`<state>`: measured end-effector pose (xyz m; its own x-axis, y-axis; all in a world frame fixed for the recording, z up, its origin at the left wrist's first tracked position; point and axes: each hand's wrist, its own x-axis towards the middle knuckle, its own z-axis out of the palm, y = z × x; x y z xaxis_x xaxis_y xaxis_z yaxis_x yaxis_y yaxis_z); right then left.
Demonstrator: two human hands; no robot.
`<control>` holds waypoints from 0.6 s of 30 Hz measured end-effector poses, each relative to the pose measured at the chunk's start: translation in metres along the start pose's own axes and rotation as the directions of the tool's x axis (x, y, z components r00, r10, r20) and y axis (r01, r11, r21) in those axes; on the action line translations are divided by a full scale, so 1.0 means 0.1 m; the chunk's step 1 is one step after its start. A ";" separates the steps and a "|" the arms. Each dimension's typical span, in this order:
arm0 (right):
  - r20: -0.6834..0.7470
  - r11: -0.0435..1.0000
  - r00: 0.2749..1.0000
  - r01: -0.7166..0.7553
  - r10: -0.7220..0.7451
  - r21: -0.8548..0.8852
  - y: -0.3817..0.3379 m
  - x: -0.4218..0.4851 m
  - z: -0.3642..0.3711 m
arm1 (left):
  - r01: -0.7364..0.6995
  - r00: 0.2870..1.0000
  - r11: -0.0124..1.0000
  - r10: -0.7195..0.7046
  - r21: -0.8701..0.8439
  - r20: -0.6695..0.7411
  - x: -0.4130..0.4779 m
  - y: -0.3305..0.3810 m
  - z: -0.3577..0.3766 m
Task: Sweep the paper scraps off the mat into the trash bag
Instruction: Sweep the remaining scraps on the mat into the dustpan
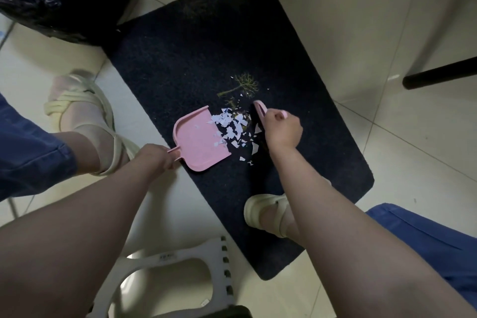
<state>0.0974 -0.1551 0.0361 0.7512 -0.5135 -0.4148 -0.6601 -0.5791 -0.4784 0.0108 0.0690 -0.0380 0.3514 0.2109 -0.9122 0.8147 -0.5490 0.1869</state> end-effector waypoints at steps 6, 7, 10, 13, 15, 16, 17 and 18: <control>0.176 1.000 0.984 -0.009 0.013 -0.020 0.03 -0.28 0.23 | -0.059 0.996 0.980 0.070 -0.190 0.047 -0.03 -0.06 -0.02; 0.197 1.000 0.980 -0.006 0.006 0.001 0.03 -0.30 0.25 | -0.044 0.997 0.984 0.053 -0.170 0.047 -0.02 -0.05 -0.02; 0.194 0.995 0.981 -0.017 -0.003 0.098 0.03 -0.30 0.21 | 0.009 0.999 0.992 -0.005 -0.124 0.032 0.00 -0.03 -0.02; 0.072 0.993 0.997 0.007 -0.016 0.120 0.00 -0.20 0.12 | 0.021 0.998 0.990 -0.013 -0.136 0.059 0.01 -0.06 -0.01; 0.026 0.995 0.999 0.043 -0.045 0.087 -0.06 -0.14 0.11 | 0.038 0.999 0.993 -0.034 -0.115 0.041 0.02 -0.07 -0.02; 0.031 0.996 0.998 0.052 -0.054 0.079 -0.07 -0.11 0.13 | 0.049 0.998 0.991 -0.044 -0.125 0.044 0.02 -0.06 -0.02; 0.058 0.996 0.997 0.050 -0.054 0.070 -0.09 -0.10 0.17 | 0.054 0.998 0.990 -0.048 -0.130 0.045 0.03 -0.07 -0.02; 0.096 0.997 0.994 0.047 -0.052 0.054 -0.10 -0.10 0.21 | 0.043 0.998 0.992 -0.036 -0.118 0.055 0.04 -0.06 -0.01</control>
<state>0.0965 -0.1310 0.0293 0.7814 -0.4198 -0.4617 -0.6230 -0.5675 -0.5384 0.0077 0.0739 -0.0419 0.2955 0.1859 -0.9371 0.8776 -0.4404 0.1894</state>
